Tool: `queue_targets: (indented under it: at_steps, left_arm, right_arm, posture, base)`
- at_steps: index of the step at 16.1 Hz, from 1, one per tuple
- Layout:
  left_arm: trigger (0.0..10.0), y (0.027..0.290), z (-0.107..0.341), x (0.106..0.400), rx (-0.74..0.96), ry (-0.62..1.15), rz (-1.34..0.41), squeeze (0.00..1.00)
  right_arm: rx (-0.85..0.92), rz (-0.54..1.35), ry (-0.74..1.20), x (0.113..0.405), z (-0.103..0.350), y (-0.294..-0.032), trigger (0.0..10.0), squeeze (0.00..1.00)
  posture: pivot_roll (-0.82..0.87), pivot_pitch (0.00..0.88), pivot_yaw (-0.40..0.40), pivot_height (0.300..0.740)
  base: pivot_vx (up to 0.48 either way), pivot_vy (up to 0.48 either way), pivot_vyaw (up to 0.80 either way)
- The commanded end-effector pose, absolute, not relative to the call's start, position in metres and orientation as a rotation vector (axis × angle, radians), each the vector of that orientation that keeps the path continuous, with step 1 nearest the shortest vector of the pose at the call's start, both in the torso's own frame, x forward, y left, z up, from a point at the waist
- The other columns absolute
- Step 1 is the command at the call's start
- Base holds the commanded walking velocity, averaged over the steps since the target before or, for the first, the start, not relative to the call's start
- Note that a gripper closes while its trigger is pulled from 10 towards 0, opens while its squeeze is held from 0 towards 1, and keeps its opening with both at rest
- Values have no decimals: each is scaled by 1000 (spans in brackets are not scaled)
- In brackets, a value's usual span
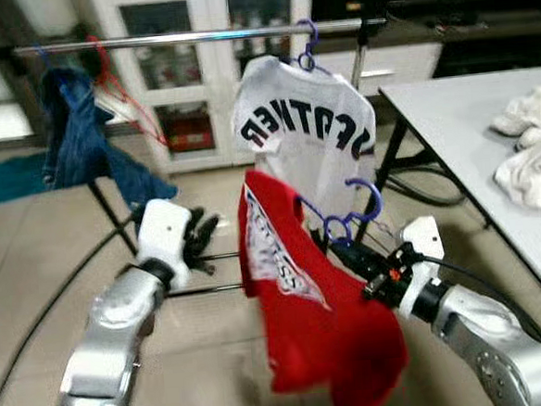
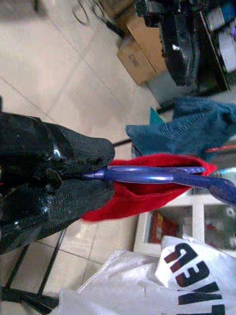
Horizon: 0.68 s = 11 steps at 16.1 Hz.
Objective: Hang hanger
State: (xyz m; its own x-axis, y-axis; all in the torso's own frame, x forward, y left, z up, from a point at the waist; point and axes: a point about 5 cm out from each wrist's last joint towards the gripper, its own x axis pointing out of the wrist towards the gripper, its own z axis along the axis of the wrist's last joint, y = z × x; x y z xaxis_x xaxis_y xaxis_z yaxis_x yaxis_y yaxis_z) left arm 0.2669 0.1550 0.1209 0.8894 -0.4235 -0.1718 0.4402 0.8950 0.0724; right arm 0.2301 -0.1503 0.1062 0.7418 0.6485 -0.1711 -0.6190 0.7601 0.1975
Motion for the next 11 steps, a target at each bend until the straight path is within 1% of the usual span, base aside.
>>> queue_targets:
  at_steps: [1,2,4,6,7,8,11]
  left_arm:
    - [10000,162,127,265,113,142,-444,0]
    - [10000,163,128,265,124,131,-446,0]
    - [10000,168,128,267,214,123,-455,0]
    - [10000,171,130,271,180,122,-438,0]
    - [10000,173,132,274,179,119,-431,0]
    - [10000,176,136,279,186,111,-429,0]
    - [10000,176,138,282,172,104,-459,0]
  right_arm:
    - [118,727,169,236,119,-148,10000,0]
    - [114,738,166,237,120,-147,10000,0]
    - [86,750,157,243,122,-149,10000,0]
    - [75,744,143,247,125,-151,10000,0]
    - [70,740,131,250,127,-153,10000,0]
    - [87,708,117,257,131,-158,10000,0]
    - [89,710,96,264,138,-158,10000,0]
  posture:
    - [46,0,2,740]
    - [48,0,0,740]
    - [51,0,3,740]
    - [49,0,6,740]
    - [47,0,8,740]
    - [45,0,11,740]
    - [36,0,12,740]
  base:
    - [0,480,800]
    - [0,480,800]
    - [0,0,800]
    - [0,0,800]
    - [0,0,419]
    - [0,0,0]
    - [0,0,0]
